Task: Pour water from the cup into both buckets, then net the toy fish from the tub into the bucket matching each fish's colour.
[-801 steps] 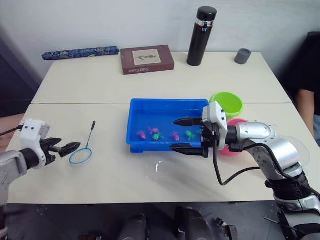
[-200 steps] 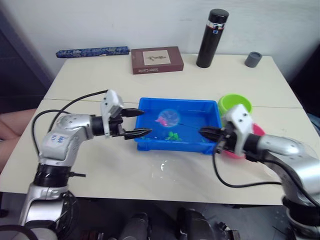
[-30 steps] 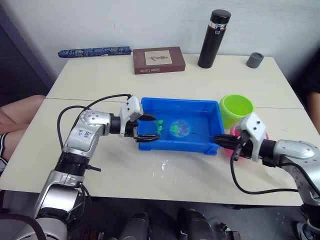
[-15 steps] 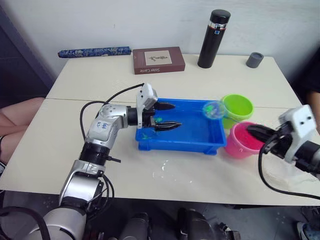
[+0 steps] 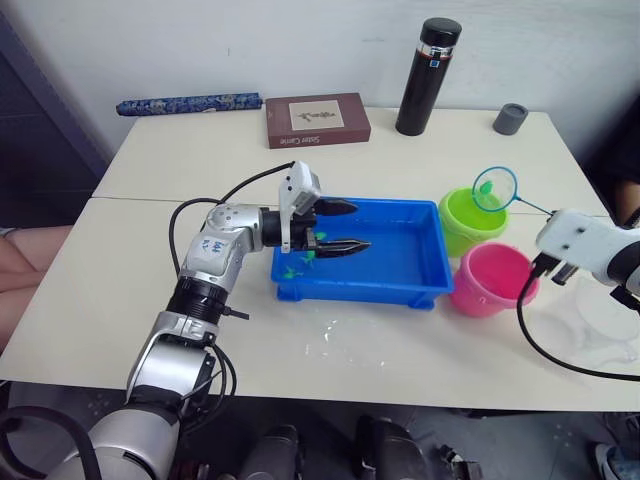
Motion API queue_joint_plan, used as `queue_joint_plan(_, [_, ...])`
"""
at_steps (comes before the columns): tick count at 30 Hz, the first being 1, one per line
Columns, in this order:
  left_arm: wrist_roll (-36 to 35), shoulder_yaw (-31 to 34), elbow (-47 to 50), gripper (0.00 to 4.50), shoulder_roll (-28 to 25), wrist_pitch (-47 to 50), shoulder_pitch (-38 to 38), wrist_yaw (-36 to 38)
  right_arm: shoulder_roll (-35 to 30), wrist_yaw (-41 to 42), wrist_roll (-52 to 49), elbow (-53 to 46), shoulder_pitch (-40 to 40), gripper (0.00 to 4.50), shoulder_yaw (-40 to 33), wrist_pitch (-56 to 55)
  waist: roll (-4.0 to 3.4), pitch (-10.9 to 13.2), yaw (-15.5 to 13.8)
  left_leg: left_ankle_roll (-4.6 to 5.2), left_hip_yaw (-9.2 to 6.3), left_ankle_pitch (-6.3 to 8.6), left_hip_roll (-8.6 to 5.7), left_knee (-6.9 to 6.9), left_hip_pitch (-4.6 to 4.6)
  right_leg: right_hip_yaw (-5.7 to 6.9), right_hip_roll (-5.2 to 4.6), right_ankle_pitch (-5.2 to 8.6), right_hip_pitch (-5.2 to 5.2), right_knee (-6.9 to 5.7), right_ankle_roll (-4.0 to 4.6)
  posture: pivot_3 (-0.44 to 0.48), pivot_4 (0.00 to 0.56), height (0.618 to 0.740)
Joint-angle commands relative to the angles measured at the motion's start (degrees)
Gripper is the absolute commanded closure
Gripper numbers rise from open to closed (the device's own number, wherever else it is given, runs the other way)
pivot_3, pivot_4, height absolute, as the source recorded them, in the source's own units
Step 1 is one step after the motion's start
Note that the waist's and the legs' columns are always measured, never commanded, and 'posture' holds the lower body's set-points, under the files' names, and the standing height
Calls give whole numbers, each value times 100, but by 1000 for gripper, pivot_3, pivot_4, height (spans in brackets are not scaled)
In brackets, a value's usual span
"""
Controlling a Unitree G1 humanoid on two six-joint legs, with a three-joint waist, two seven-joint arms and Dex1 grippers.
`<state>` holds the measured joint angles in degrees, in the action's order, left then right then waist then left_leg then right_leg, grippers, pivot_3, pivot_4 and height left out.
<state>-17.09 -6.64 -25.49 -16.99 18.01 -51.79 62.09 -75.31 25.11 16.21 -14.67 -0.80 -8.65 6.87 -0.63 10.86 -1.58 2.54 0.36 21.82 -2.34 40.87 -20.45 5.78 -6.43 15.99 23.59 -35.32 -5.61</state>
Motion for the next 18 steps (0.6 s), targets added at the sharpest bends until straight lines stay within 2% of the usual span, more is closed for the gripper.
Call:
queue_joint_plan(1, [-1, 90, 145, 24, -43, -94, -109, -6, -210, -157, 650, 277, 36, 4500, -66, -911, 3, 1, 5, 0, -1, 0, 2, 0, 0, 1, 0, 0, -2, 2, 0, 0, 150, 740])
queue_joint_plan(10, [34, 105, 36, 24, -46, -149, -179, -49, -116, -108, 1181, 551, -2, 4500, -757, -1527, 2, 1, 7, -2, -2, -1, 7, 1, 0, 4, 4, 0, -4, 2, 0, 0, 150, 740])
queue_joint_plan(13, [53, 96, -11, 24, -18, -175, -210, -49, -170, 265, 1122, 457, 206, 4500, -672, -1891, 2, 1, 5, -2, -2, -1, 7, 1, 0, 4, 5, 0, -5, 3, 0, 0, 150, 740])
queue_joint_plan(18, [113, 54, -80, 24, 34, -246, -286, -35, 54, 90, 1495, 422, 9, 4500, -832, -1704, 2, 1, 6, -2, -3, -1, 6, 2, 0, 6, 7, 0, -8, 5, -1, 0, 150, 740])
